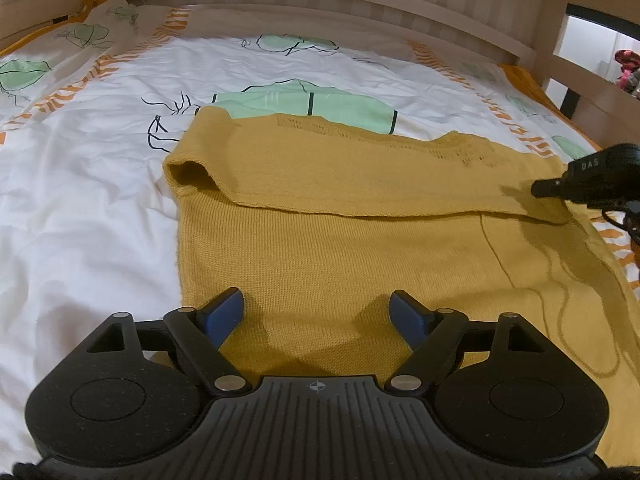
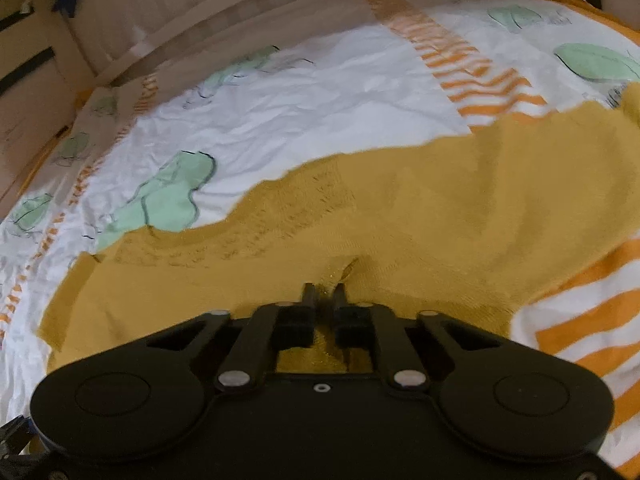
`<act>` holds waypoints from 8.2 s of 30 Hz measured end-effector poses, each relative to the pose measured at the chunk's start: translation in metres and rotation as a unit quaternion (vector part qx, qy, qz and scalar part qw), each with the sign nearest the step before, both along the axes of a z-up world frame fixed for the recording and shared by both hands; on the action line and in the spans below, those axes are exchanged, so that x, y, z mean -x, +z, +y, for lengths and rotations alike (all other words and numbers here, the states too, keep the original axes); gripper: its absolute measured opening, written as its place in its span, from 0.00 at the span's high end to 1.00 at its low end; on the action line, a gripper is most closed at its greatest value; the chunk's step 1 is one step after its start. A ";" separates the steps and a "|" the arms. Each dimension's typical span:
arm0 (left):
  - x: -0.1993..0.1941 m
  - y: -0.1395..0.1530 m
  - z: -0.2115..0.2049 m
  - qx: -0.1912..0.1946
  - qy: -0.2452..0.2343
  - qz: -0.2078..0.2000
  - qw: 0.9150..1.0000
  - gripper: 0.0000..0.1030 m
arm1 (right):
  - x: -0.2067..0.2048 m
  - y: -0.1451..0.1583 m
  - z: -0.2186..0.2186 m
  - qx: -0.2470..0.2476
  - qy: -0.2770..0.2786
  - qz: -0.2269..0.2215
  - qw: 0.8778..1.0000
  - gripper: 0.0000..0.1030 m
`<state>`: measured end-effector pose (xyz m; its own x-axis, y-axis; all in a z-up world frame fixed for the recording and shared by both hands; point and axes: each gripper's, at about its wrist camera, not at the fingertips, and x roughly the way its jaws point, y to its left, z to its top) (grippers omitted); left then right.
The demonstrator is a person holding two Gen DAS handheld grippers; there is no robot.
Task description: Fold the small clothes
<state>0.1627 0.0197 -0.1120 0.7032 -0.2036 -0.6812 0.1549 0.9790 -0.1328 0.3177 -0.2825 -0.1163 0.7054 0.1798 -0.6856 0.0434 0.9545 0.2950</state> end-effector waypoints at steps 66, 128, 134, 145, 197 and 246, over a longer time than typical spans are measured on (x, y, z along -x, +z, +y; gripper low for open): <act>-0.030 0.034 -0.130 -0.012 -0.085 -0.044 0.995 0.25 | -0.024 -0.010 -0.358 0.001 -0.317 -0.002 0.948 0.32; -0.064 0.065 0.052 0.039 0.002 0.012 0.999 0.26 | 0.050 0.022 0.136 0.070 0.103 -0.033 0.992 0.41; -0.058 0.053 0.037 0.017 -0.019 0.006 1.000 0.26 | 0.071 0.015 0.095 0.073 0.100 -0.032 0.992 0.40; -0.048 0.043 -0.003 0.009 -0.052 -0.014 0.999 0.26 | 0.104 -0.010 0.045 0.144 0.069 -0.060 0.985 0.26; -0.089 0.045 -0.035 0.017 0.002 -0.016 1.000 0.94 | 0.105 0.010 0.052 0.087 0.111 -0.094 0.986 0.20; -0.098 0.017 0.036 -0.044 0.097 0.032 0.994 0.89 | 0.094 -0.015 0.053 0.071 0.104 -0.022 0.992 0.15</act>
